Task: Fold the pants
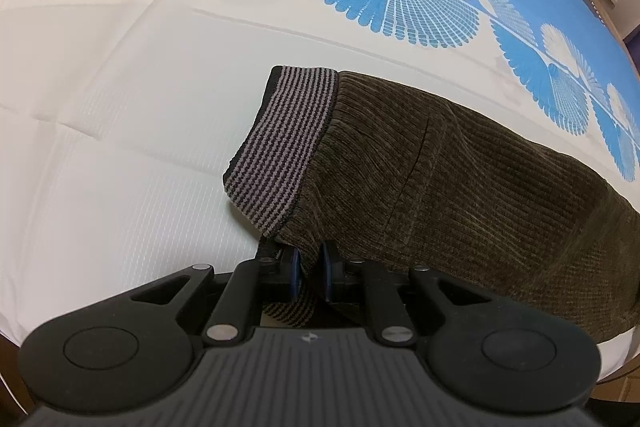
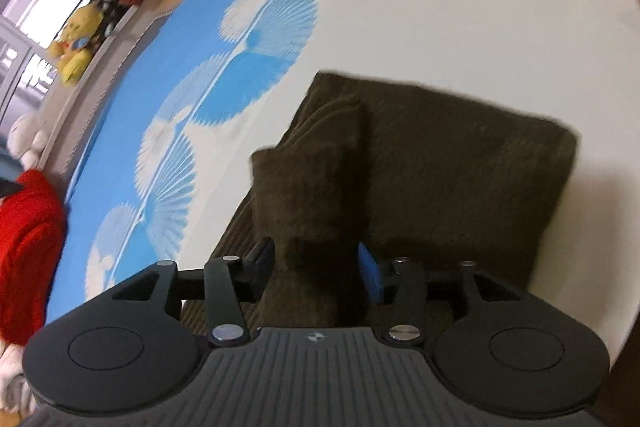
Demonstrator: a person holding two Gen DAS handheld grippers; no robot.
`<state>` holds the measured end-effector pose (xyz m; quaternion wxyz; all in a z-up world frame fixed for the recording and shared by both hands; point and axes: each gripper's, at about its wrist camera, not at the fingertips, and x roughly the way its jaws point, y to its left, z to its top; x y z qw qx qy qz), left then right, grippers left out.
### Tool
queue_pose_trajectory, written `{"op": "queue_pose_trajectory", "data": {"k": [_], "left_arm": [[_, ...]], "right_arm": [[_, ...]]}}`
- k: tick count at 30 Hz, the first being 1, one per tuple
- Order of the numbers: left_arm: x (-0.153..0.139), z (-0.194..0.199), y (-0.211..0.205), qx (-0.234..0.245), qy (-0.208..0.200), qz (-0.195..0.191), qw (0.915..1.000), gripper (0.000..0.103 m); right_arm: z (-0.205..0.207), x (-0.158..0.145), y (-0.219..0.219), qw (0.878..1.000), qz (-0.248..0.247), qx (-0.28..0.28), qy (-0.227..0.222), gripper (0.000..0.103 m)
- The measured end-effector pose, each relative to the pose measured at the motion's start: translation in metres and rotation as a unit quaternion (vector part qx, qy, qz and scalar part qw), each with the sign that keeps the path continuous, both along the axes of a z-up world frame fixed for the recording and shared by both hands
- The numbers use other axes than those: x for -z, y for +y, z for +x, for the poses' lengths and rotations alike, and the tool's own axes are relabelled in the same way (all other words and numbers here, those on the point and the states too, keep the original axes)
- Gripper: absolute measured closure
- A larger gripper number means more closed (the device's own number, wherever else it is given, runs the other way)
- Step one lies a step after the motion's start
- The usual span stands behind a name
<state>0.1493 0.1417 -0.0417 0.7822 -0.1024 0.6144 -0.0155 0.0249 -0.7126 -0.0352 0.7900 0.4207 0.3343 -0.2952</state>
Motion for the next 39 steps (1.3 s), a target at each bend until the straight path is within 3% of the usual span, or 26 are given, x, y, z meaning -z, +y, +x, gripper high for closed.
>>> {"op": "queue_pose_trajectory", "data": {"k": [2, 3, 4, 7, 12, 14, 17, 19, 21, 24, 25, 28, 30, 32, 34, 39], "left_arm": [[0.000, 0.000, 0.000, -0.001, 0.000, -0.001, 1.0000, 0.090], [0.000, 0.000, 0.000, -0.001, 0.000, -0.001, 1.0000, 0.090], [0.000, 0.000, 0.001, -0.001, -0.001, -0.002, 1.0000, 0.090], [-0.001, -0.001, 0.002, -0.001, -0.006, -0.008, 1.0000, 0.091], [-0.009, -0.005, -0.001, 0.014, -0.018, -0.081, 0.9965, 0.096], [-0.012, -0.010, -0.007, 0.039, -0.020, -0.082, 0.9956, 0.097], [-0.006, -0.016, -0.010, 0.065, 0.002, -0.054, 0.9964, 0.097], [-0.005, -0.021, -0.010, 0.079, 0.005, -0.043, 0.9959, 0.098], [-0.006, -0.026, -0.004, 0.079, 0.005, -0.035, 0.9962, 0.103], [-0.008, -0.031, 0.011, 0.056, -0.003, 0.016, 0.9983, 0.103], [-0.008, -0.032, 0.017, 0.044, -0.005, 0.015, 0.9989, 0.103], [-0.021, -0.032, 0.033, 0.026, -0.047, -0.037, 0.9979, 0.102], [-0.029, -0.034, 0.038, 0.007, -0.073, -0.065, 0.9952, 0.088], [-0.027, -0.031, 0.040, -0.014, -0.069, -0.075, 0.9947, 0.046], [-0.020, -0.025, 0.038, -0.025, -0.056, -0.078, 0.9950, 0.043], [-0.002, -0.008, 0.022, -0.023, -0.031, -0.050, 0.9980, 0.043]], "right_arm": [[0.003, 0.003, 0.002, 1.000, 0.008, -0.002, 0.003, 0.055], [0.004, 0.007, 0.003, 1.000, 0.012, -0.003, 0.006, 0.061], [0.005, 0.004, 0.007, 1.000, 0.012, -0.004, 0.012, 0.089], [0.006, -0.006, 0.006, 1.000, -0.009, -0.008, 0.008, 0.094], [-0.031, -0.073, -0.001, 0.989, -0.081, 0.037, -0.120, 0.095], [-0.048, -0.075, -0.008, 0.989, -0.098, 0.072, -0.089, 0.095], [-0.063, -0.046, -0.020, 0.991, -0.071, 0.106, 0.031, 0.095], [-0.068, -0.027, -0.027, 0.992, -0.041, 0.098, 0.062, 0.095], [-0.068, -0.019, -0.028, 0.991, -0.049, 0.086, 0.095, 0.095], [-0.066, -0.015, -0.023, 0.987, -0.048, 0.092, 0.126, 0.095], [-0.065, -0.017, -0.021, 0.985, -0.048, 0.099, 0.134, 0.095], [-0.058, -0.021, -0.012, 0.979, -0.065, 0.090, 0.168, 0.094], [-0.055, -0.018, -0.011, 0.980, -0.060, 0.087, 0.167, 0.087], [-0.054, -0.019, -0.013, 0.980, -0.058, 0.089, 0.167, 0.078], [-0.053, -0.018, -0.012, 0.981, -0.058, 0.090, 0.159, 0.068], [-0.045, -0.014, -0.010, 0.981, -0.068, 0.084, 0.163, 0.067]]}}
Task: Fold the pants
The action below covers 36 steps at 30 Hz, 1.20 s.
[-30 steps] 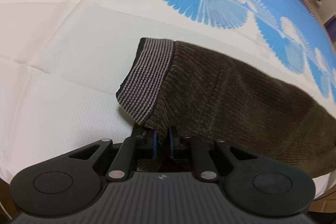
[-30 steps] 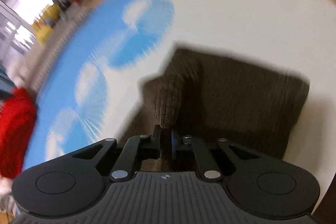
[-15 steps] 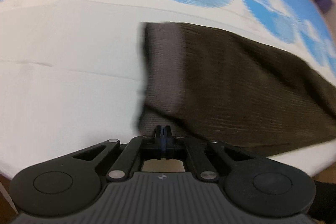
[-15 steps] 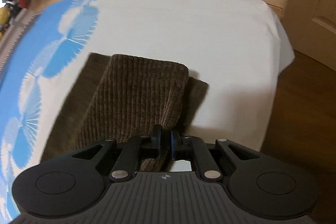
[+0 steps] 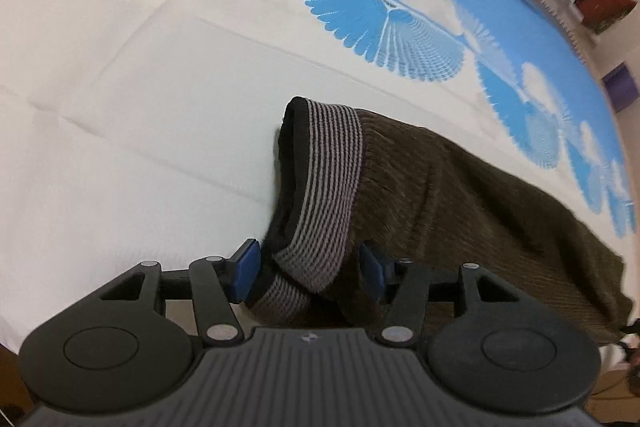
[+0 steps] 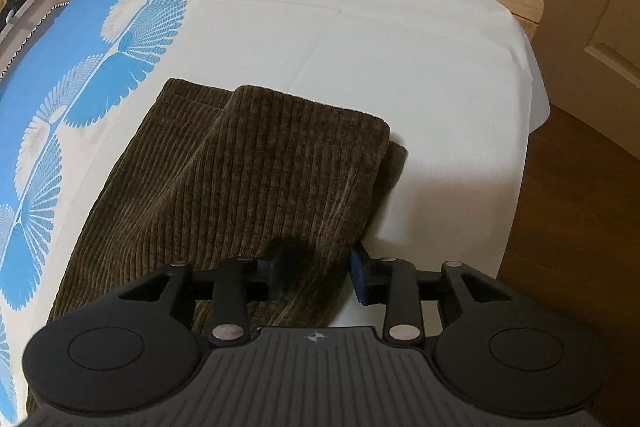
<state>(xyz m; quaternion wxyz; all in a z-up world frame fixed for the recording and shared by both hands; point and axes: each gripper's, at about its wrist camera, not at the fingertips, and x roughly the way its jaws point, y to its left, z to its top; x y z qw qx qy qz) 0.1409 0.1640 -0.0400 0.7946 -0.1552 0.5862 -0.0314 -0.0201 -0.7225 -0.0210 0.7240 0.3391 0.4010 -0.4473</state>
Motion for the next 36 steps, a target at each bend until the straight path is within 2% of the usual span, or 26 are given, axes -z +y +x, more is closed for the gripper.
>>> {"op": "queue_pose_trajectory", "data": {"k": [1, 2, 4, 7, 9, 10, 12, 14, 15, 16, 18, 19, 20, 22, 25, 27, 28, 29, 30, 31, 32, 33, 35, 36], "left_arm": [[0.001, 0.002, -0.004, 0.003, -0.001, 0.006, 1.0000, 0.044], [0.003, 0.005, -0.008, 0.006, 0.000, 0.009, 0.9999, 0.055], [0.002, 0.007, -0.012, 0.007, -0.009, 0.028, 0.9996, 0.072], [-0.013, 0.010, -0.018, -0.001, -0.048, 0.045, 0.9979, 0.081], [-0.036, 0.009, -0.015, -0.023, -0.103, 0.028, 0.9941, 0.084], [-0.048, 0.007, -0.011, -0.034, -0.135, 0.014, 0.9902, 0.084], [-0.056, 0.002, -0.007, -0.037, -0.151, 0.028, 0.9875, 0.084], [-0.040, 0.000, -0.003, -0.026, -0.090, 0.041, 0.9947, 0.084], [-0.027, -0.002, 0.001, -0.023, -0.051, 0.030, 0.9980, 0.084], [-0.020, -0.004, 0.002, -0.013, -0.032, 0.028, 0.9990, 0.084], [-0.019, -0.009, -0.006, 0.027, -0.037, 0.060, 0.9972, 0.084], [-0.018, -0.010, -0.010, 0.042, -0.035, 0.075, 0.9957, 0.084], [-0.017, -0.010, -0.011, 0.047, -0.029, 0.079, 0.9953, 0.084], [-0.018, -0.009, -0.010, 0.046, -0.025, 0.078, 0.9956, 0.084], [-0.026, -0.009, -0.005, 0.038, -0.035, 0.061, 0.9968, 0.085], [-0.026, -0.009, -0.004, 0.037, -0.027, 0.063, 0.9970, 0.084], [-0.026, -0.007, -0.004, 0.039, -0.019, 0.067, 0.9968, 0.081], [-0.026, -0.008, -0.005, 0.043, -0.010, 0.078, 0.9960, 0.073], [-0.025, -0.007, -0.007, 0.047, -0.002, 0.094, 0.9945, 0.068], [-0.026, -0.007, -0.007, 0.044, -0.001, 0.106, 0.9934, 0.052], [-0.031, -0.007, -0.005, 0.033, -0.014, 0.116, 0.9926, 0.045], [-0.041, -0.008, -0.001, 0.014, -0.044, 0.124, 0.9912, 0.045], [-0.061, -0.012, 0.003, -0.009, -0.108, 0.123, 0.9864, 0.045], [-0.070, -0.014, 0.001, -0.007, -0.137, 0.109, 0.9845, 0.045]], "right_arm": [[-0.001, -0.001, -0.001, 1.000, -0.003, 0.004, -0.002, 0.067], [0.000, -0.001, -0.003, 1.000, -0.008, 0.009, -0.002, 0.069], [-0.002, -0.005, -0.004, 0.999, -0.027, 0.021, 0.001, 0.092], [-0.002, -0.016, -0.005, 0.999, -0.035, 0.021, -0.036, 0.096], [0.004, -0.032, -0.001, 0.995, -0.053, 0.001, -0.086, 0.096], [0.006, -0.045, 0.003, 0.989, -0.068, -0.012, -0.134, 0.097], [0.006, -0.081, 0.018, 0.965, -0.130, -0.041, -0.223, 0.097], [0.000, -0.102, 0.031, 0.948, -0.177, -0.044, -0.259, 0.097], [-0.003, -0.103, 0.032, 0.952, -0.183, -0.031, -0.242, 0.097], [-0.004, -0.095, 0.027, 0.964, -0.168, -0.015, -0.206, 0.097], [-0.006, -0.060, 0.010, 0.989, -0.095, 0.014, -0.109, 0.097], [-0.008, -0.045, 0.003, 0.995, -0.066, 0.026, -0.075, 0.096], [-0.012, -0.032, -0.004, 0.997, -0.040, 0.034, -0.054, 0.096], [-0.017, -0.019, -0.011, 0.999, -0.022, 0.038, -0.033, 0.096], [-0.020, -0.022, -0.010, 0.998, -0.022, 0.037, -0.052, 0.097], [-0.015, -0.031, -0.005, 0.997, -0.040, 0.020, -0.068, 0.097], [-0.012, -0.031, -0.004, 0.997, -0.047, 0.012, -0.054, 0.097], [-0.009, -0.026, -0.005, 0.999, -0.044, 0.012, -0.028, 0.096], [-0.009, -0.018, -0.007, 0.999, -0.028, 0.019, -0.002, 0.095], [-0.011, -0.010, -0.011, 1.000, -0.006, 0.026, 0.012, 0.089], [-0.010, -0.005, -0.013, 0.999, 0.005, 0.028, 0.023, 0.087], [-0.008, -0.006, -0.012, 0.999, -0.002, 0.024, 0.030, 0.086], [-0.003, -0.017, -0.008, 0.999, -0.034, -0.001, 0.024, 0.075], [-0.001, -0.022, -0.004, 0.998, -0.051, -0.017, 0.020, 0.059]]}}
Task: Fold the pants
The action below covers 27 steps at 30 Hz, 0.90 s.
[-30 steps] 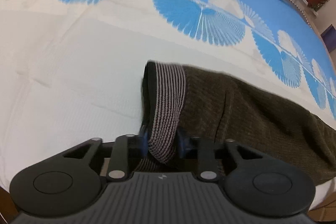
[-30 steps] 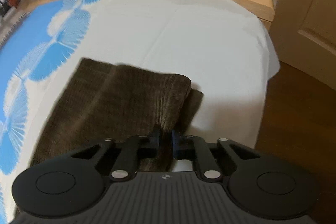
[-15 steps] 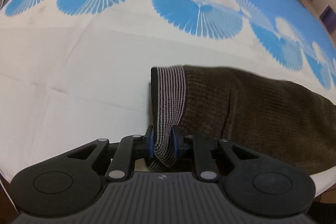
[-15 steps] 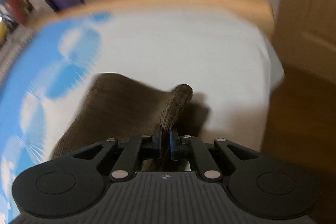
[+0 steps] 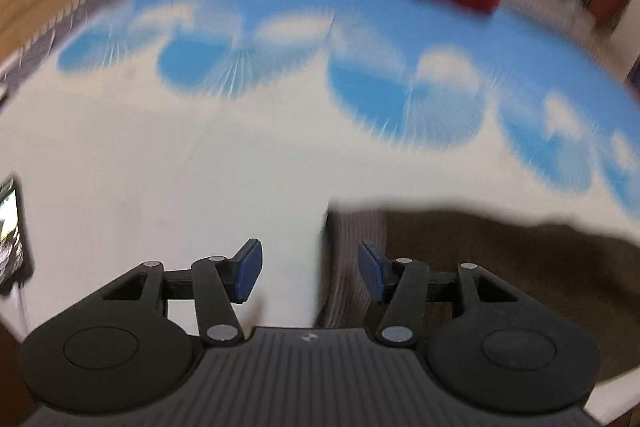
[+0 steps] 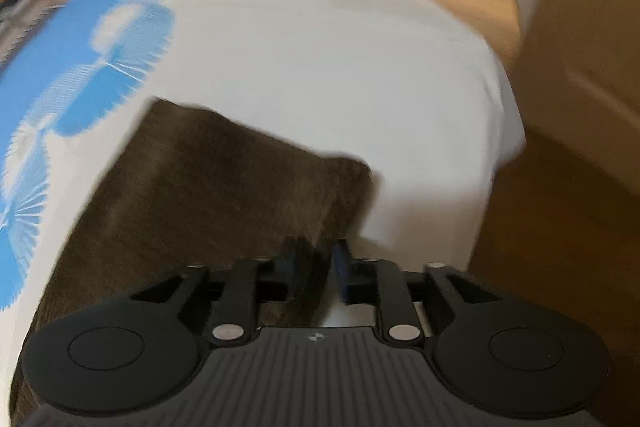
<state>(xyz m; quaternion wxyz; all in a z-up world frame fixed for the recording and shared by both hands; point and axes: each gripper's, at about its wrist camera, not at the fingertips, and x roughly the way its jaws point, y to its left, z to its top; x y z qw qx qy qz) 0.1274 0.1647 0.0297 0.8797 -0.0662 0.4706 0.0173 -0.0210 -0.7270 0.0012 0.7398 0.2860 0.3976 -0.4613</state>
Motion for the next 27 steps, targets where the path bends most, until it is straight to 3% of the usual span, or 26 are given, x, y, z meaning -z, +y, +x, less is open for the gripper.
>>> {"op": "queue_pose_trajectory", "data": {"k": [1, 3, 7, 8, 11, 12, 14, 16, 18, 20, 23, 24, 27], "left_arm": [[-0.005, -0.001, -0.005, 0.016, -0.017, -0.016, 0.9996, 0.045], [-0.010, -0.003, -0.023, 0.063, -0.033, -0.022, 0.9972, 0.045], [0.004, -0.009, -0.073, 0.168, -0.028, 0.052, 0.9840, 0.048], [0.013, -0.010, -0.083, 0.187, -0.009, 0.068, 0.9799, 0.048], [0.065, -0.001, -0.091, 0.190, 0.131, 0.125, 0.9648, 0.048], [0.073, -0.002, -0.094, 0.196, 0.145, 0.144, 0.9588, 0.048], [0.066, -0.002, -0.098, 0.198, 0.129, 0.143, 0.9610, 0.048], [0.059, 0.000, -0.094, 0.183, 0.115, 0.103, 0.9709, 0.048], [0.056, 0.001, -0.094, 0.174, 0.112, 0.092, 0.9740, 0.048], [0.060, 0.002, -0.096, 0.171, 0.118, 0.112, 0.9719, 0.048], [0.060, 0.007, -0.097, 0.173, 0.120, 0.116, 0.9707, 0.048], [0.059, 0.008, -0.099, 0.174, 0.120, 0.117, 0.9704, 0.048], [0.060, 0.009, -0.099, 0.175, 0.120, 0.120, 0.9698, 0.048]], "right_arm": [[0.001, -0.003, 0.003, 1.000, -0.013, -0.012, 0.000, 0.047], [0.003, -0.002, 0.002, 1.000, -0.013, -0.016, 0.007, 0.044], [-0.004, 0.013, -0.006, 0.999, 0.040, 0.001, -0.004, 0.044], [-0.004, 0.017, -0.006, 0.999, 0.046, 0.004, -0.003, 0.044], [-0.002, 0.027, -0.004, 0.998, 0.058, 0.011, 0.003, 0.040], [-0.002, 0.030, -0.004, 0.998, 0.065, 0.015, 0.001, 0.038], [-0.002, 0.035, -0.005, 0.997, 0.075, 0.024, -0.003, 0.033], [0.000, 0.037, -0.004, 0.997, 0.075, 0.026, -0.010, 0.024], [0.004, 0.039, -0.003, 0.997, 0.072, 0.026, -0.010, 0.021], [0.008, 0.040, -0.002, 0.998, 0.065, 0.022, -0.010, 0.028], [0.015, 0.036, 0.000, 0.999, 0.042, 0.008, -0.010, 0.079], [0.019, 0.034, 0.003, 0.999, 0.033, -0.002, -0.008, 0.086], [0.031, 0.028, 0.012, 0.999, 0.006, -0.045, 0.004, 0.090]]}}
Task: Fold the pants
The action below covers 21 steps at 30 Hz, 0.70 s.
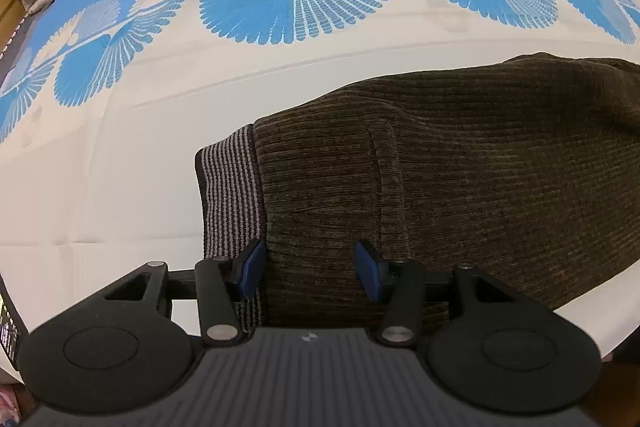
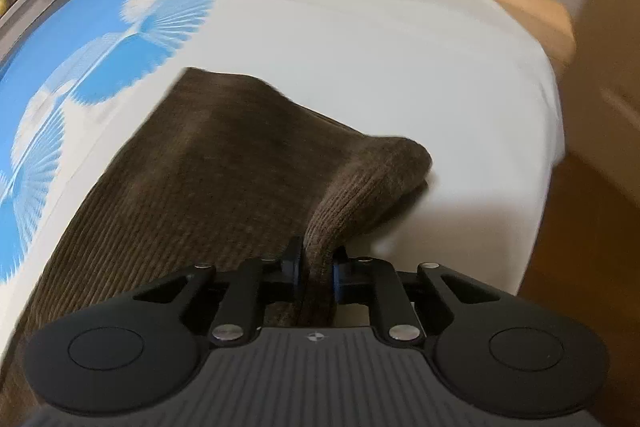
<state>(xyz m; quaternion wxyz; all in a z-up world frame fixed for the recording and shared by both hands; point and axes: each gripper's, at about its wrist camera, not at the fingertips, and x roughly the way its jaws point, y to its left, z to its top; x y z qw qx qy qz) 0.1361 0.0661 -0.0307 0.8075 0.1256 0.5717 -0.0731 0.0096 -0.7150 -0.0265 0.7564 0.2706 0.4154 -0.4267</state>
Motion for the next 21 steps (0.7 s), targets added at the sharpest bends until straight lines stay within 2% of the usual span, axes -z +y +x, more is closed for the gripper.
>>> {"op": "queue_pose_trajectory", "data": {"k": [4, 6, 8, 9, 10, 12, 14, 18, 20, 21], "left_arm": [[0.000, 0.001, 0.000, -0.001, -0.002, -0.002, 1.0000, 0.048], [-0.002, 0.001, 0.001, -0.005, -0.004, -0.004, 1.0000, 0.048], [-0.003, 0.000, 0.001, -0.010, -0.005, -0.005, 0.9999, 0.048], [-0.004, 0.000, 0.001, -0.011, -0.005, -0.007, 0.9999, 0.048], [-0.005, 0.000, 0.000, -0.011, -0.005, -0.008, 0.9999, 0.048], [-0.006, -0.001, -0.001, -0.008, -0.007, -0.010, 0.9999, 0.048], [-0.007, -0.002, -0.002, -0.004, -0.009, -0.013, 0.9999, 0.048], [-0.008, -0.003, -0.005, -0.001, -0.010, -0.016, 0.9998, 0.048], [-0.008, -0.004, -0.006, 0.001, -0.010, -0.016, 0.9998, 0.048], [-0.008, -0.004, -0.007, 0.002, -0.009, -0.015, 0.9998, 0.048]], "right_arm": [[-0.009, -0.019, 0.003, 0.998, 0.000, 0.032, -0.052, 0.091], [-0.009, -0.038, 0.014, 0.996, -0.017, 0.031, -0.080, 0.092], [-0.002, -0.064, 0.040, 0.993, -0.063, -0.017, -0.096, 0.092], [0.004, -0.078, 0.059, 0.989, -0.094, -0.056, -0.104, 0.092], [0.011, -0.093, 0.085, 0.979, -0.134, -0.109, -0.112, 0.092], [0.021, -0.115, 0.142, 0.948, -0.209, -0.209, -0.122, 0.092], [0.023, -0.126, 0.197, 0.914, -0.249, -0.290, -0.133, 0.092], [0.020, -0.124, 0.304, 0.850, -0.282, -0.423, -0.139, 0.092], [0.014, -0.110, 0.354, 0.811, -0.288, -0.491, -0.132, 0.092], [0.011, -0.099, 0.381, 0.788, -0.289, -0.530, -0.121, 0.092]]}}
